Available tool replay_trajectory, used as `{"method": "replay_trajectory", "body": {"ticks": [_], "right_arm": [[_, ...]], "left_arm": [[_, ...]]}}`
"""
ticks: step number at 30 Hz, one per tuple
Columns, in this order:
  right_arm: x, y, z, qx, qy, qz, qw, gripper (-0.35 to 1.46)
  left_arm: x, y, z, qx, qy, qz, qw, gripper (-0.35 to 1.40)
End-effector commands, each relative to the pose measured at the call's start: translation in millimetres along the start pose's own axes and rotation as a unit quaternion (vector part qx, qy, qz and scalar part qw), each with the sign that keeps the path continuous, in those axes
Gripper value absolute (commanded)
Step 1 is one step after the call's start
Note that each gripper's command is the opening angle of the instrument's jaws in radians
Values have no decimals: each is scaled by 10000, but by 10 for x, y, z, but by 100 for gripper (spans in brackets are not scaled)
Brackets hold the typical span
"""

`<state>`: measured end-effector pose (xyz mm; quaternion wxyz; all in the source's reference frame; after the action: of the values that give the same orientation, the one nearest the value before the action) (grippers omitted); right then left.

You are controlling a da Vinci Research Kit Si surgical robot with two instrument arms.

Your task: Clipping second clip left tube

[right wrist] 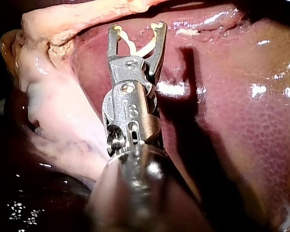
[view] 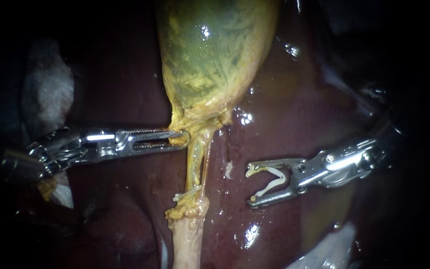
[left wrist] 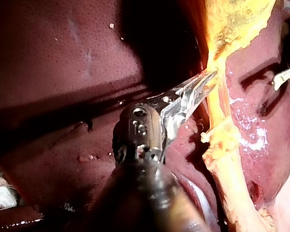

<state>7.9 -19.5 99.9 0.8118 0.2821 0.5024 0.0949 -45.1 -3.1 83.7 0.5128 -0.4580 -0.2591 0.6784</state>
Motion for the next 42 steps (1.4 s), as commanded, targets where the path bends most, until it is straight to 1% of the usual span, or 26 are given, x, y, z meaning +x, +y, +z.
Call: {"method": "replay_trajectory", "body": {"ticks": [1, 13, 19, 23, 28, 30, 33, 37, 42], "right_arm": [[0, 0, 0, 0, 0, 0, 10000, 59], [0, 0, 2, -4, 0, -1, 10000, 59], [2, -1, 5, -11, 1, 3, 10000, 58], [4, -2, 8, -18, 1, 7, 10000, 58], [7, -3, 13, -29, 2, 13, 10000, 58], [8, -3, 15, -34, 2, -14, 10000, 58], [11, -4, 20, -46, 5, 51, 10000, 58], [17, -5, 29, -79, 11, 238, 9997, 58], [26, -8, 44, -85, 20, 493, 9987, 58]], "left_arm": [[0, 0, 0, 0, 0, 0, 10000, -35], [0, 0, 0, -15, -6, 1, 10000, -35], [2, 2, -5, -46, -22, -4, 10000, -35], [7, 6, -15, -73, -39, -24, 10000, -35], [22, 11, -36, -149, -100, -69, 9998, -35], [29, 12, -47, -117, -126, -88, 9998, -35], [39, 12, -58, -84, -122, -115, 9998, -35], [45, 11, -68, -54, -119, -133, 9998, -35], [46, 12, -71, -42, -115, -137, 9998, -35]]}}
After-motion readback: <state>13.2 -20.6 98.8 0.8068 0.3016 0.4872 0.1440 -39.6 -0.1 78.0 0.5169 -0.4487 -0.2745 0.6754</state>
